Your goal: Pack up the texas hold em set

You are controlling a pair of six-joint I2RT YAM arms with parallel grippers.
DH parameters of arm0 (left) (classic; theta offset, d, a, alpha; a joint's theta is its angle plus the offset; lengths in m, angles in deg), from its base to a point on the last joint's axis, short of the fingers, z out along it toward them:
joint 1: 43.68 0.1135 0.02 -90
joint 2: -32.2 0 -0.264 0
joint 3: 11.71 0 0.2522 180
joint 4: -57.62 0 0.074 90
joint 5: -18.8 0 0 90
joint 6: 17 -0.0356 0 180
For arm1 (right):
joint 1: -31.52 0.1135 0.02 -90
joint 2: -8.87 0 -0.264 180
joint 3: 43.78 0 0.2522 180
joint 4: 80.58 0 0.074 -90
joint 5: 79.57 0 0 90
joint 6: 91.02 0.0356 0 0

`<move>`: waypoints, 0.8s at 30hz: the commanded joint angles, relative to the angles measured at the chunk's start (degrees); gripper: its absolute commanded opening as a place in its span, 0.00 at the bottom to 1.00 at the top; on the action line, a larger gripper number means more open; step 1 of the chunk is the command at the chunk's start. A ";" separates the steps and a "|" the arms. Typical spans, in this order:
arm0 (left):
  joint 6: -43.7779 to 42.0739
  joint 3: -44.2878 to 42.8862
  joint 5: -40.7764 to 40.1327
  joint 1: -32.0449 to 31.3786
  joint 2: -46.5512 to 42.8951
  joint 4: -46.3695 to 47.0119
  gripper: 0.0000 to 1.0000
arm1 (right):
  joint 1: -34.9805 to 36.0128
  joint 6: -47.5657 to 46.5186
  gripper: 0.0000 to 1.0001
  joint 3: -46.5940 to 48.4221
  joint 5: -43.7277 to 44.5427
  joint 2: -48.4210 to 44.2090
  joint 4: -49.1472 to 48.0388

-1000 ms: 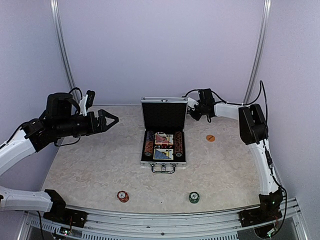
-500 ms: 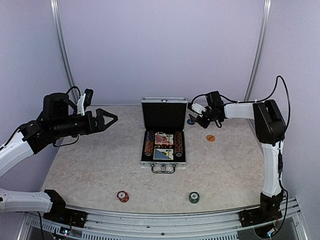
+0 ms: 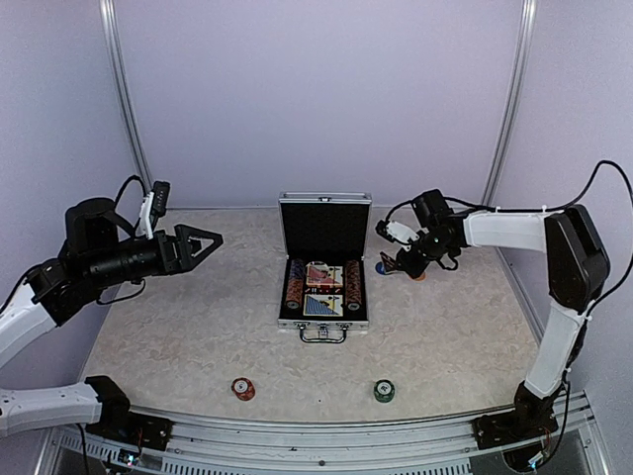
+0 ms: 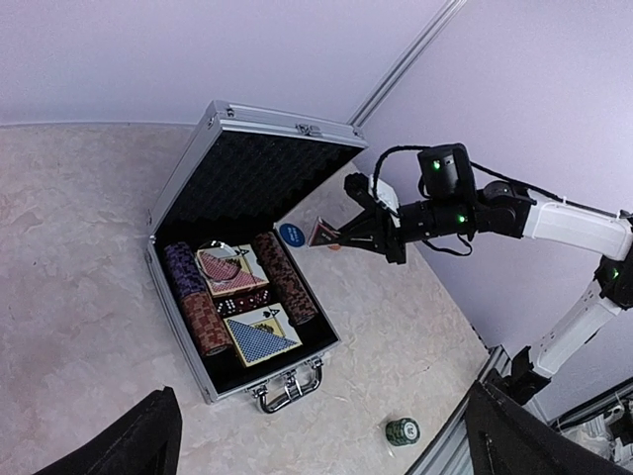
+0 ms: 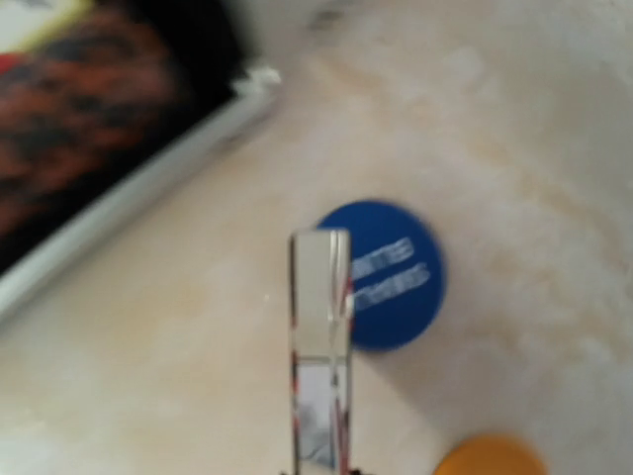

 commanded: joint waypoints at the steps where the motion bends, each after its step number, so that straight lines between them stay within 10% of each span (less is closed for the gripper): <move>1: -1.35 0.61 0.72 0.45 -3.71 1.47 0.99 | 1.11 7.10 0.00 -2.10 4.42 -9.98 1.24; 13: -1.67 2.66 4.65 0.32 -0.38 6.32 0.99 | 2.79 29.96 0.00 -10.47 -7.69 -30.32 6.44; 24: -1.62 3.00 5.40 -2.81 7.69 13.69 0.99 | 6.70 51.84 0.00 -26.23 -21.81 -36.25 -15.43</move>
